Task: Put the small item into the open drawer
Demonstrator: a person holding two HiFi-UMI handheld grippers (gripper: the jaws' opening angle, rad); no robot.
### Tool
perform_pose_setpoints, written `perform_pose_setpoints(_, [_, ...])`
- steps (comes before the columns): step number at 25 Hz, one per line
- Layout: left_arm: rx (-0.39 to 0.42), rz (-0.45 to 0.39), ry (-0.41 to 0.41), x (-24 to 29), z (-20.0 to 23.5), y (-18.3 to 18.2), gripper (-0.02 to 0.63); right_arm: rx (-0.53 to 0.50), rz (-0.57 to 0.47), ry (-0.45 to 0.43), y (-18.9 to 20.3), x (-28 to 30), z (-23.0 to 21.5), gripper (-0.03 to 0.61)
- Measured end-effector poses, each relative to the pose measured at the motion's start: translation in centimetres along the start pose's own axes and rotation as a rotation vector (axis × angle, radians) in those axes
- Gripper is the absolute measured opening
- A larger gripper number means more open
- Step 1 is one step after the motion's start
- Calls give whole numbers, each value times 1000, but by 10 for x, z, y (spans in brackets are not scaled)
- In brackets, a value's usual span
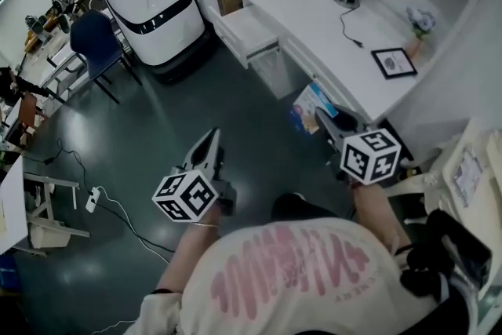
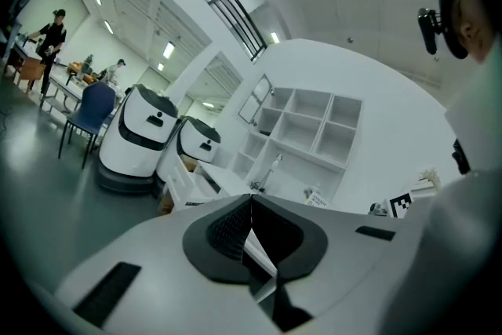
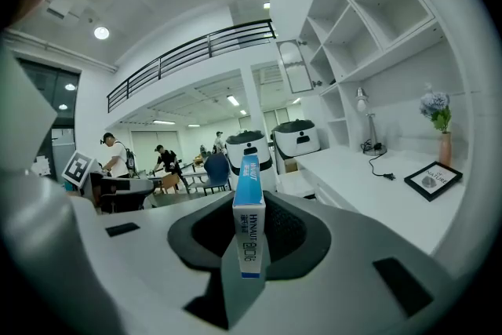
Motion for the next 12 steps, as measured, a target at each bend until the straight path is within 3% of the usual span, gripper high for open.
perform_pose_setpoints(6, [-10,-1,-11,31,21,-5,31,0,21,-12,-2,45,-24,95])
perform_pose_setpoints(12, [9,-57,-34,87,37,-35,31,-8,20,-49,-19,111,-64,95])
Point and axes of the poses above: the fingertips, and each gripper's own axes: x forward along the fingers, z to its left, y out of its underside, the point moved 8 cm from there along -x, backward along the fingers, and after that the axes turned 9 degrees about -x, right-handed, at the moved point
